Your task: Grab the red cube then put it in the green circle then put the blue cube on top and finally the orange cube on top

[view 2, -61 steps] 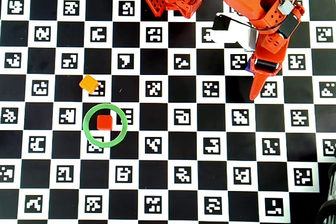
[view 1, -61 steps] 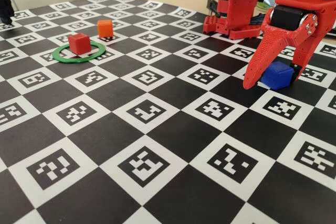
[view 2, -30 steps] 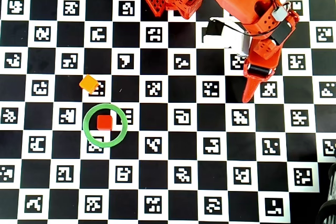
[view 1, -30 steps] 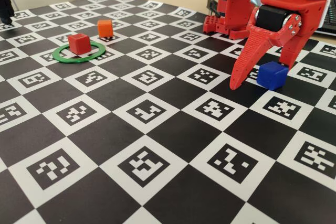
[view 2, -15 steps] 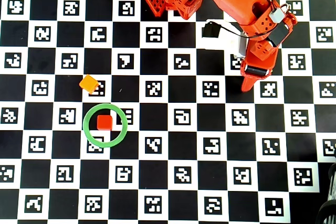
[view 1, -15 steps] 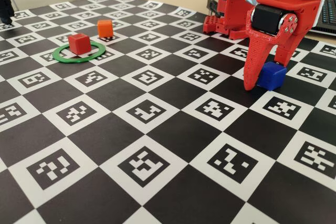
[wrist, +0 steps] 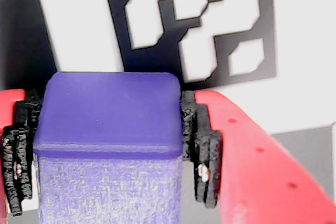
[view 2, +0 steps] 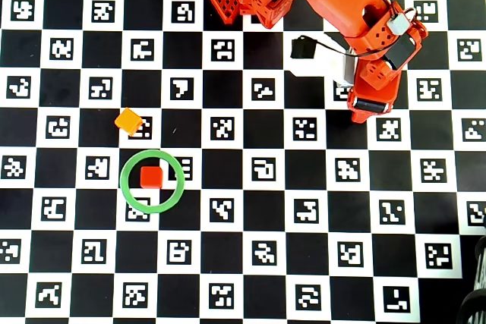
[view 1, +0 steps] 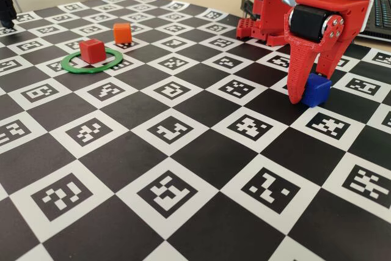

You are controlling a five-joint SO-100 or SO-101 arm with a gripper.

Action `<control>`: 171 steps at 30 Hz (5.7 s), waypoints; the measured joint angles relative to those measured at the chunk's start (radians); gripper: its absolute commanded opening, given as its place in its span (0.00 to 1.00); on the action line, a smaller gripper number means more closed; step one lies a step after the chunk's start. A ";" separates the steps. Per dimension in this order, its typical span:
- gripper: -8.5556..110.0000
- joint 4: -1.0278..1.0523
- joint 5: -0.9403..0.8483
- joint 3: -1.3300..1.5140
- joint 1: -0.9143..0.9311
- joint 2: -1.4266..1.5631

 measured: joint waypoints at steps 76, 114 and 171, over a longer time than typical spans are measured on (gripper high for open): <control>0.08 0.428 -1.523 -1.023 1.319 -0.531; 0.37 0.354 -1.479 -0.943 1.345 -0.537; 0.49 0.141 -1.799 -0.339 1.658 -0.181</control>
